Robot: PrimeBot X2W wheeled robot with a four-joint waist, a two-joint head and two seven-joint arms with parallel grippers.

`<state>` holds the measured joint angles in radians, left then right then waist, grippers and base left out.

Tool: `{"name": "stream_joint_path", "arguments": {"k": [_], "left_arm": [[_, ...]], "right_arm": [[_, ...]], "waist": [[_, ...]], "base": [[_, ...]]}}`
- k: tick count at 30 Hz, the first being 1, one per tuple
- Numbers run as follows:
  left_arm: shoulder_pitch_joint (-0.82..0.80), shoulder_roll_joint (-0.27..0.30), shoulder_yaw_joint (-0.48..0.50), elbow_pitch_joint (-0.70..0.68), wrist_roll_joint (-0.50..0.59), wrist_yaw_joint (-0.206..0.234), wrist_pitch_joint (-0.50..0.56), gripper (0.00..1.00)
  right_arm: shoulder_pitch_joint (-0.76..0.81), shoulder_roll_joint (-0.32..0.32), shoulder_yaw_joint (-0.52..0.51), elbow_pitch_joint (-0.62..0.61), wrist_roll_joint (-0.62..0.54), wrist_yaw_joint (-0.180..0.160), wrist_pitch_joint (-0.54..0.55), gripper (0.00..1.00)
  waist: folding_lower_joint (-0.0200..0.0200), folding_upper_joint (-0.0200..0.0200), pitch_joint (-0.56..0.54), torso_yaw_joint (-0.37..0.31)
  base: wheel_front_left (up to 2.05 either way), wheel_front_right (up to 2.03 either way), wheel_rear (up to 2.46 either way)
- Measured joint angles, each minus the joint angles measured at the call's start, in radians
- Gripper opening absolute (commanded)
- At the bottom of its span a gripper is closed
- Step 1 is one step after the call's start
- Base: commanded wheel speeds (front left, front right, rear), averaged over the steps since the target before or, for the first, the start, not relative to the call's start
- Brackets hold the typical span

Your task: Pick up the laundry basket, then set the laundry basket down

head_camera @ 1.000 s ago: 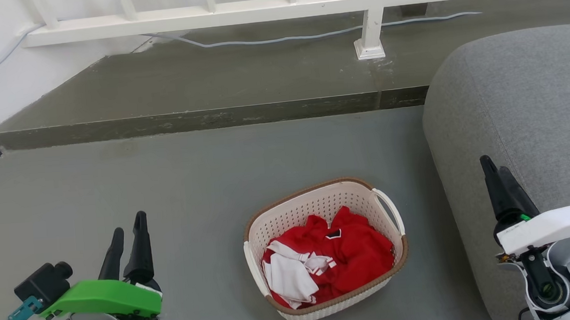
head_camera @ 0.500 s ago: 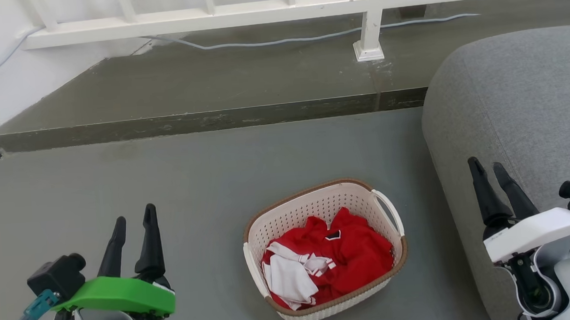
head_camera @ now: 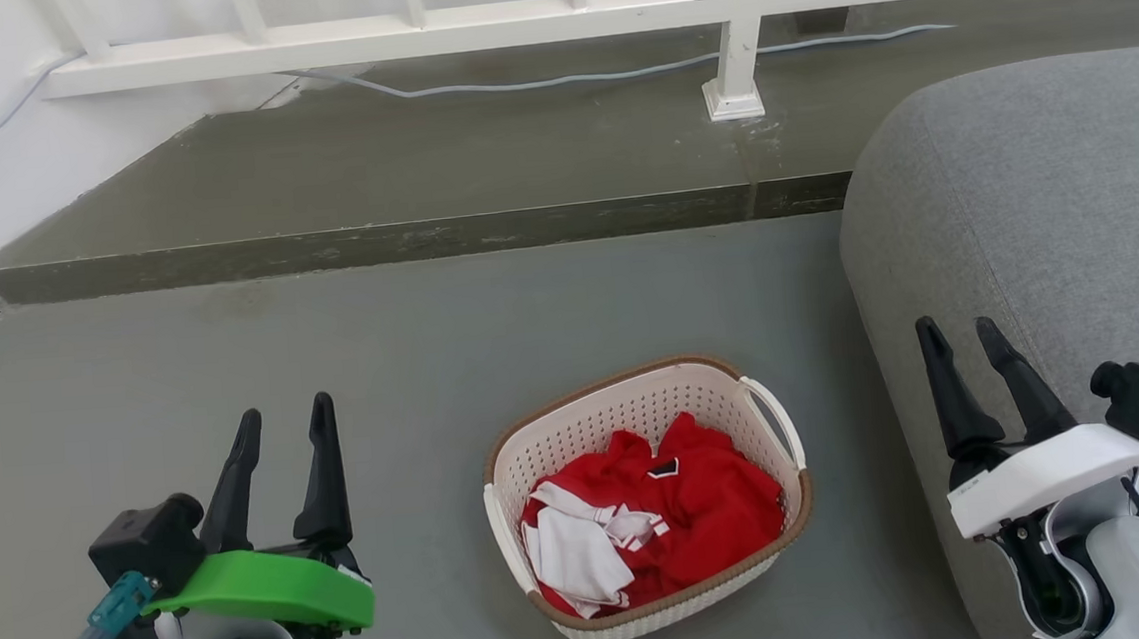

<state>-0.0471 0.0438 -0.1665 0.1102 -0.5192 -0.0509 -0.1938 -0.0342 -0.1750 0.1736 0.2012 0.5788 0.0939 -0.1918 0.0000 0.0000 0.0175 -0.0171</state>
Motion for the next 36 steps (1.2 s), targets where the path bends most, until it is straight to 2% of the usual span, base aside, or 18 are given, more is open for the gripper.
{"name": "stream_joint_path", "arguments": {"k": [17,31,36], "left_arm": [[0.0,0.0,-0.03,-0.033,0.191,0.016,-0.056,1.0],[0.0,0.0,-0.032,-0.04,0.186,0.03,-0.058,1.0],[0.0,0.0,-0.035,-0.053,0.152,0.035,-0.058,1.0]], "right_arm": [[-0.007,-0.001,0.013,-0.012,-0.219,0.003,-0.056,1.0],[-0.011,0.011,-0.006,-0.011,-0.237,0.012,-0.058,1.0],[-0.015,0.013,-0.009,-0.012,-0.237,0.014,-0.058,1.0]], "waist": [[0.0,0.0,0.014,-0.005],[0.0,0.0,0.02,-0.008],[0.0,0.0,0.041,-0.014]], "base": [[0.0,0.0,0.0],[0.0,0.0,0.0],[0.0,0.0,0.0]]}}
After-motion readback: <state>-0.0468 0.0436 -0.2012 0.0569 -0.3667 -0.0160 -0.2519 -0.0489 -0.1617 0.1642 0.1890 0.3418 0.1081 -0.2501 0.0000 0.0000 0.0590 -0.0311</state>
